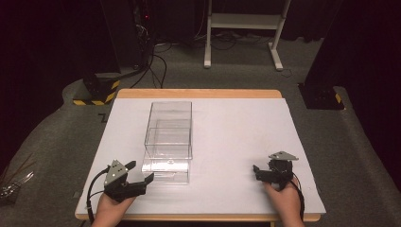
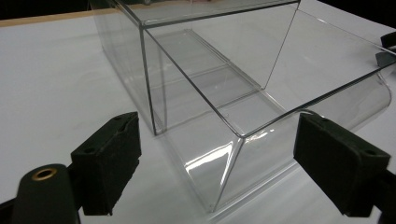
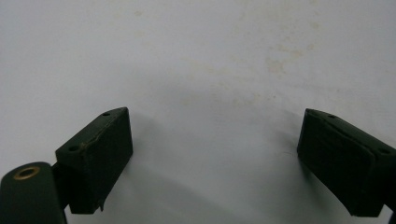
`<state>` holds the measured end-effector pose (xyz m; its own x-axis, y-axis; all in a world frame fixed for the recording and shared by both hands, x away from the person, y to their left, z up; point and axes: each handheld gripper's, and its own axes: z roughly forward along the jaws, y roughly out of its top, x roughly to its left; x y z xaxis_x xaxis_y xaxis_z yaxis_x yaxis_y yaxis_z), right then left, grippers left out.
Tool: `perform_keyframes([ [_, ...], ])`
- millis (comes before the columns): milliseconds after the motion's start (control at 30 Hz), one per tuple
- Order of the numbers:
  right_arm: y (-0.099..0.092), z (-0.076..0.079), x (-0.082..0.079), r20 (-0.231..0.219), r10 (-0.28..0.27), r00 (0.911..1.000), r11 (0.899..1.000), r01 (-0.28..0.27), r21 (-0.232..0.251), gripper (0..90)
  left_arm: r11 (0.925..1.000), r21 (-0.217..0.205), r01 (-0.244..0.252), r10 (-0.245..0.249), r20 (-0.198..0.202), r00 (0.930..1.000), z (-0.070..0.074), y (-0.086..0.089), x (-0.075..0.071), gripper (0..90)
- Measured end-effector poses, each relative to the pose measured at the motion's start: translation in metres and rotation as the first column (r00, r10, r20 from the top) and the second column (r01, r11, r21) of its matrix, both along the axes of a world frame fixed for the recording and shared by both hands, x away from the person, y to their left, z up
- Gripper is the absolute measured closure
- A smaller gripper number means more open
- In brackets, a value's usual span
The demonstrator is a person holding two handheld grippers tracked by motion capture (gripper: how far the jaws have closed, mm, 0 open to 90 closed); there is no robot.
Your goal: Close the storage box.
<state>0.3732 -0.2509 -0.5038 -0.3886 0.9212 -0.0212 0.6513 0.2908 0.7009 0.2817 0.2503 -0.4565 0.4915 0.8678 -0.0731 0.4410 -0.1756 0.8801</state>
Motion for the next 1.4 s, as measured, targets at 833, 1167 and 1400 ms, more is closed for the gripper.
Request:
perform_keyframes([
  [833,0.000,0.000,0.000,0.000,0.001,1.0000,1.000,-0.001,0.001,10.3,0.9988,-0.021,-0.044,0.043,-0.024,0.9988,0.000,-0.003,0.035,15.7],
  [1167,0.000,0.000,0.000,0.000,0.000,1.0000,1.000,0.000,0.001,10.3,0.9973,-0.014,-0.072,0.072,-0.018,0.9973,0.000,-0.005,0.046,16.1],
  [1400,0.000,0.000,0.000,0.000,0.001,1.0000,1.000,-0.001,0.001,10.3,0.9960,-0.014,-0.088,0.087,-0.017,0.9960,0.000,-0.006,0.054,16.1],
])
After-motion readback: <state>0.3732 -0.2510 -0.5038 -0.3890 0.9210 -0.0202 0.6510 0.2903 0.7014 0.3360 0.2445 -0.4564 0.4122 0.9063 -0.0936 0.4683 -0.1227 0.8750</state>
